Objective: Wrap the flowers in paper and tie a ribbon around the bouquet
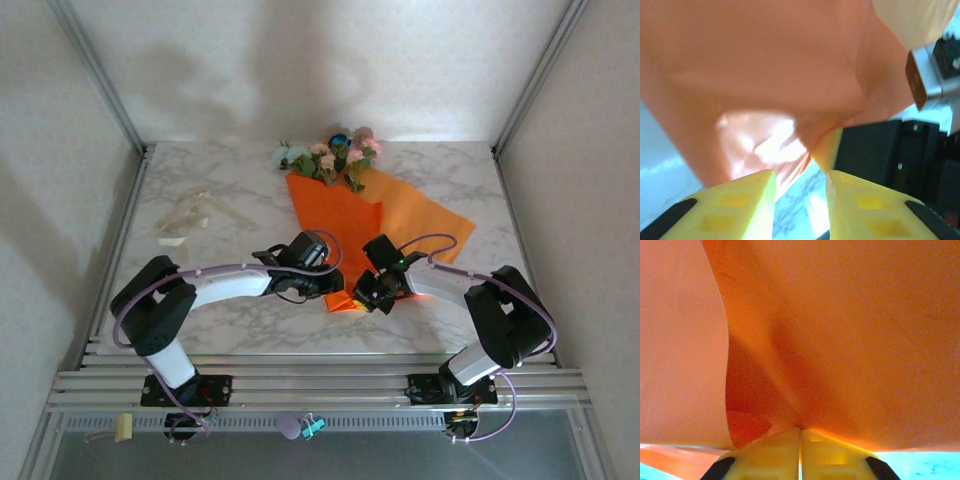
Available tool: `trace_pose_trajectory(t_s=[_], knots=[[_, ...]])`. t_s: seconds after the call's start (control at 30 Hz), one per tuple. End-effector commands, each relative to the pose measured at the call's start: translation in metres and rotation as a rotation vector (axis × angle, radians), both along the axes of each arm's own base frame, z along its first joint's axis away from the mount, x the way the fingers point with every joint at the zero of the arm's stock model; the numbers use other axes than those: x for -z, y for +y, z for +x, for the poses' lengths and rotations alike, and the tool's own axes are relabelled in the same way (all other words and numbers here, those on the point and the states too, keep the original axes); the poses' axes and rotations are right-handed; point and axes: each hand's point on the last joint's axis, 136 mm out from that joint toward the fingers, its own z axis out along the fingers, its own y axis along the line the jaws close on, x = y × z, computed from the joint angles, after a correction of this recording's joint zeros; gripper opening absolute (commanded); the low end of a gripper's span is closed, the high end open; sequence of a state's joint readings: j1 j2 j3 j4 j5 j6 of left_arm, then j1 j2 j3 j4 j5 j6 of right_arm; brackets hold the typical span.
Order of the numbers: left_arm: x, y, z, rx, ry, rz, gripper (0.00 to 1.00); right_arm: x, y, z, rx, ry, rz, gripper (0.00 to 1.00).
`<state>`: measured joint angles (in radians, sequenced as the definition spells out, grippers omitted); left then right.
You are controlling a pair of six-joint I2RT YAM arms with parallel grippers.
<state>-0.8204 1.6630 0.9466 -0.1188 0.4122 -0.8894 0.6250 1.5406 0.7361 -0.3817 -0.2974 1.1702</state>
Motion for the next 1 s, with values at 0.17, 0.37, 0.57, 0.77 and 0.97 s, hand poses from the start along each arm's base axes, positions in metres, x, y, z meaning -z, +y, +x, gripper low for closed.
trace_pose_trajectory(t_s=[0.17, 0.37, 0.57, 0.77, 0.97], knots=[[-0.01, 0.025, -0.011, -0.084, -0.041, 0.015, 0.39, 0.023, -0.031, -0.02, -0.011, 0.039, -0.126, 0.09], [-0.019, 0.027, 0.029, -0.147, -0.131, 0.047, 0.36, 0.0, -0.02, -0.004, -0.046, -0.017, -0.106, 0.11], [0.01, 0.013, 0.047, -0.077, -0.12, 0.078, 0.29, 0.001, -0.014, -0.004, -0.04, -0.022, -0.07, 0.11], [0.028, -0.019, 0.036, 0.032, -0.088, 0.077, 0.23, -0.039, -0.002, 0.011, -0.069, -0.145, -0.01, 0.14], [0.034, -0.021, 0.028, 0.037, -0.073, 0.081, 0.22, -0.087, -0.008, 0.018, -0.045, -0.258, 0.002, 0.17]])
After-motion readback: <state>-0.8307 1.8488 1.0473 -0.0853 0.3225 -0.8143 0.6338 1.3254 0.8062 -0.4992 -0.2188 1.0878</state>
